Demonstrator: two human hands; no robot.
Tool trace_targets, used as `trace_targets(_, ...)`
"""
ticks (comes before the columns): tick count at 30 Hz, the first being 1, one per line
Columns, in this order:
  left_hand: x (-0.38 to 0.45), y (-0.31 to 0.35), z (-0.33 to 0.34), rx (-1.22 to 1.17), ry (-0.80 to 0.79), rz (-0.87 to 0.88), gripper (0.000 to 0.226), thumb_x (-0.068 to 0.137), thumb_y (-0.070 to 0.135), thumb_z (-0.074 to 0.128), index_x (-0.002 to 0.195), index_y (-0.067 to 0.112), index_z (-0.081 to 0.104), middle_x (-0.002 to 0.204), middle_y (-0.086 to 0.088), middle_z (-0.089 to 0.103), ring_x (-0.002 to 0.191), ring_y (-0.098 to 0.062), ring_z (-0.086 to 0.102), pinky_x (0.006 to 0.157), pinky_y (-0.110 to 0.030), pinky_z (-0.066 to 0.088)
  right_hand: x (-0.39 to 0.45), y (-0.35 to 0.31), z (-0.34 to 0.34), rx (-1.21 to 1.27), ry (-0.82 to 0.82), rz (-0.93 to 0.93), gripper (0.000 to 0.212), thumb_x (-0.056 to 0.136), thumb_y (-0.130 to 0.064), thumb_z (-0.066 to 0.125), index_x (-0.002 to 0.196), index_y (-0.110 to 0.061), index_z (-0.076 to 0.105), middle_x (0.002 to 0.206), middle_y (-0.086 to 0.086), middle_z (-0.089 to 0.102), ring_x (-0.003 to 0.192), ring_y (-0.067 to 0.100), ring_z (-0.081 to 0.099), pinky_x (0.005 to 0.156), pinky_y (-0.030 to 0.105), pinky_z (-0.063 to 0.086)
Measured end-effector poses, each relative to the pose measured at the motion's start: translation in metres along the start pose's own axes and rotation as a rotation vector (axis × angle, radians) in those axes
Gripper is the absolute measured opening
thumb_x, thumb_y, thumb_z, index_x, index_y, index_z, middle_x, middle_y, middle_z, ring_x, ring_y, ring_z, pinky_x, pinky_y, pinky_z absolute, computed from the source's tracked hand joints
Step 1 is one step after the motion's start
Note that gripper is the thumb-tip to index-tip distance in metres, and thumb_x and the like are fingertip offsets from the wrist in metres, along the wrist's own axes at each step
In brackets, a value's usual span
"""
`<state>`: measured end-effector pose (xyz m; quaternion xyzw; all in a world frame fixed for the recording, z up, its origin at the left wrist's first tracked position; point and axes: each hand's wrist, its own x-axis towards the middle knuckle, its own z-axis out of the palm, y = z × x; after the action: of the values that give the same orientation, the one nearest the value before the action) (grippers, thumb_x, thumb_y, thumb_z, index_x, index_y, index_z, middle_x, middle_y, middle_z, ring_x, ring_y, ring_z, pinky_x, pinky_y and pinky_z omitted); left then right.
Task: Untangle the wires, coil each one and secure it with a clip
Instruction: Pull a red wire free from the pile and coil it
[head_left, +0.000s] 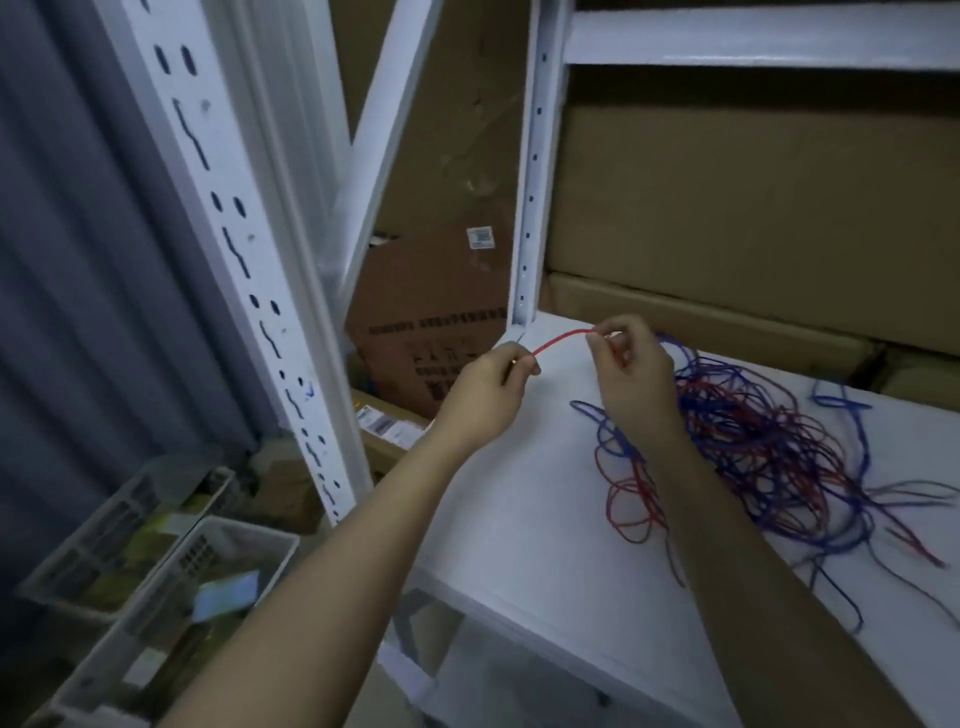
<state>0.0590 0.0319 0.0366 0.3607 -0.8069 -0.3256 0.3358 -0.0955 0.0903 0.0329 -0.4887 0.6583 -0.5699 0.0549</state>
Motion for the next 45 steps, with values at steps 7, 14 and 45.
trace_targets(7,0.016,0.050,0.026,-0.492,-0.030,0.024,0.023,0.104,0.012,0.032,0.089,0.013,0.049,0.056,-0.001,0.050,0.048,-0.006,0.049,0.056,-0.021,0.045,-0.038,0.017,-0.056,0.031,-0.135,0.264,0.018,0.099,-0.017,0.050,0.084,-0.011,0.056,0.065,0.001,0.060,0.054,0.008,0.054,0.057,0.021,0.046)
trace_targets(14,0.018,0.067,0.051,-0.713,-0.131,-0.003,0.019,0.103,0.006,0.028,0.101,0.010,0.047,0.061,-0.003,0.059,0.044,-0.004,0.052,0.052,-0.018,0.048,-0.059,0.005,-0.101,-0.082,0.017,0.238,0.024,0.099,-0.018,0.052,0.079,-0.009,0.063,0.071,0.004,0.064,0.057,0.002,0.053,0.061,0.016,0.042)
trace_targets(45,0.096,0.234,0.022,-0.673,0.088,0.392,0.027,0.105,0.019,0.033,0.094,0.013,0.056,0.049,0.004,0.041,0.044,-0.005,0.038,0.049,-0.017,0.034,0.124,-0.124,-0.204,0.533,0.219,-0.070,0.015,0.097,-0.017,0.054,0.090,-0.017,0.067,0.069,0.000,0.062,0.055,0.005,0.050,0.058,0.018,0.046)
